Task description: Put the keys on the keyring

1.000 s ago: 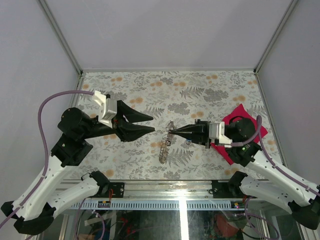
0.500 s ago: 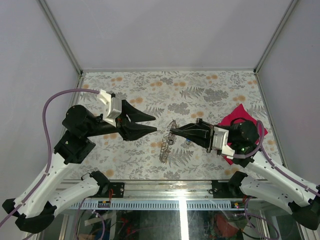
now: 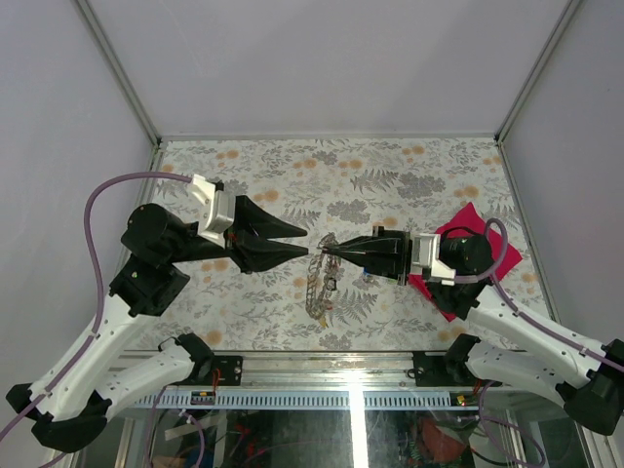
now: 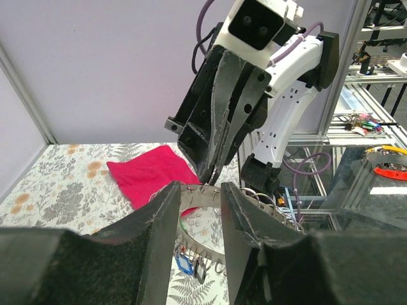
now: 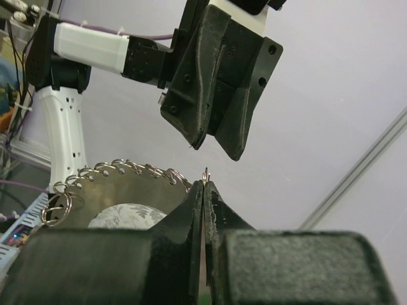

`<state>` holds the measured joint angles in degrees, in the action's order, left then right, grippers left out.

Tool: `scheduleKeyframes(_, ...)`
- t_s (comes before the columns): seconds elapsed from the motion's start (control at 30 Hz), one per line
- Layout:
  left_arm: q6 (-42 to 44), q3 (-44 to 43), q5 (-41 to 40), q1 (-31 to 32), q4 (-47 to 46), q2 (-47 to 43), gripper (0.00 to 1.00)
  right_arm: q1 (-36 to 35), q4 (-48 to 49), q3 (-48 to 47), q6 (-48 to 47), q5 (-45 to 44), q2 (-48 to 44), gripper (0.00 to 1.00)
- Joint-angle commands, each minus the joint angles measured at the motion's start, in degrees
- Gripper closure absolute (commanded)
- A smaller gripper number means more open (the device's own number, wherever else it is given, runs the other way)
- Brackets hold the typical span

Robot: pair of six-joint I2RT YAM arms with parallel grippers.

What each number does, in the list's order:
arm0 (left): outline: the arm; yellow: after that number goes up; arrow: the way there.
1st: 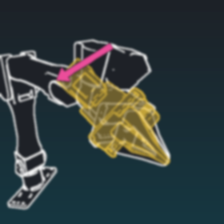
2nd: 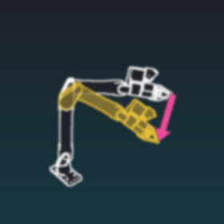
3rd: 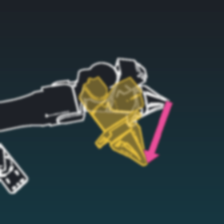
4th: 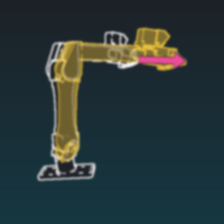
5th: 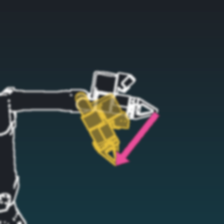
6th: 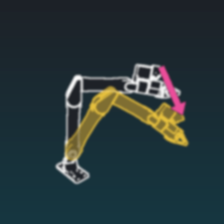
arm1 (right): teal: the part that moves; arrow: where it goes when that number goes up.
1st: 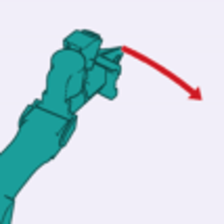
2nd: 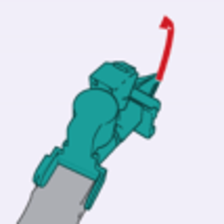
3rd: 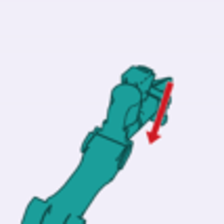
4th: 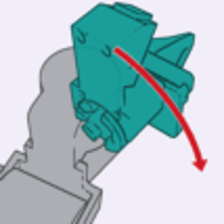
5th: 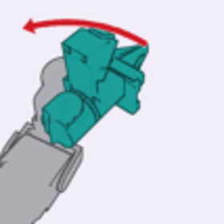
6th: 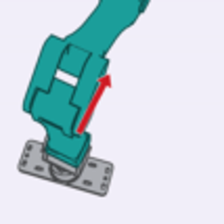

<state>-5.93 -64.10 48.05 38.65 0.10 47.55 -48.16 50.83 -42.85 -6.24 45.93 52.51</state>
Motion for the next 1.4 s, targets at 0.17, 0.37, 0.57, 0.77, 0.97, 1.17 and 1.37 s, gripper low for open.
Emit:
scheduleKeyframes(0.17, -2.43, -1.40, 1.75, 0.37, -6.65, -0.19, 0.67, -1.05, 14.14, -4.33, 10.12, -3.96, 2.77, 1.00)
scheduleKeyframes(0.37, -3.37, -1.42, 2.70, 0.39, -8.14, 0.32, 0.68, -1.54, 16.22, -5.11, 12.06, -4.75, 3.98, 1.00)
scheduleKeyframes(0.57, -4.03, -1.35, 3.15, 0.41, -8.98, 0.76, 0.69, -2.12, 17.39, -5.86, 13.08, -4.97, 4.76, 1.00)
scheduleKeyframes(0.77, -5.01, -1.03, 3.28, 0.44, -10.42, 1.12, 0.71, -2.70, 18.12, -6.65, 13.83, -4.74, 5.83, 1.00)
scheduleKeyframes(0.97, -5.83, -1.15, 3.77, 0.46, -11.79, 1.83, 0.76, -3.32, 18.86, -7.20, 14.41, -4.45, 6.90, 1.00)
scheduleKeyframes(1.17, -5.93, -0.60, 4.13, 0.47, -11.84, 2.07, 0.82, -3.77, 19.11, -7.51, 14.45, -4.70, 7.16, 1.00)
scheduleKeyframes(1.37, -6.17, 0.06, 3.94, 0.53, -11.85, 2.03, 0.84, -4.06, 19.66, -7.66, 14.67, -4.97, 7.18, 1.00)
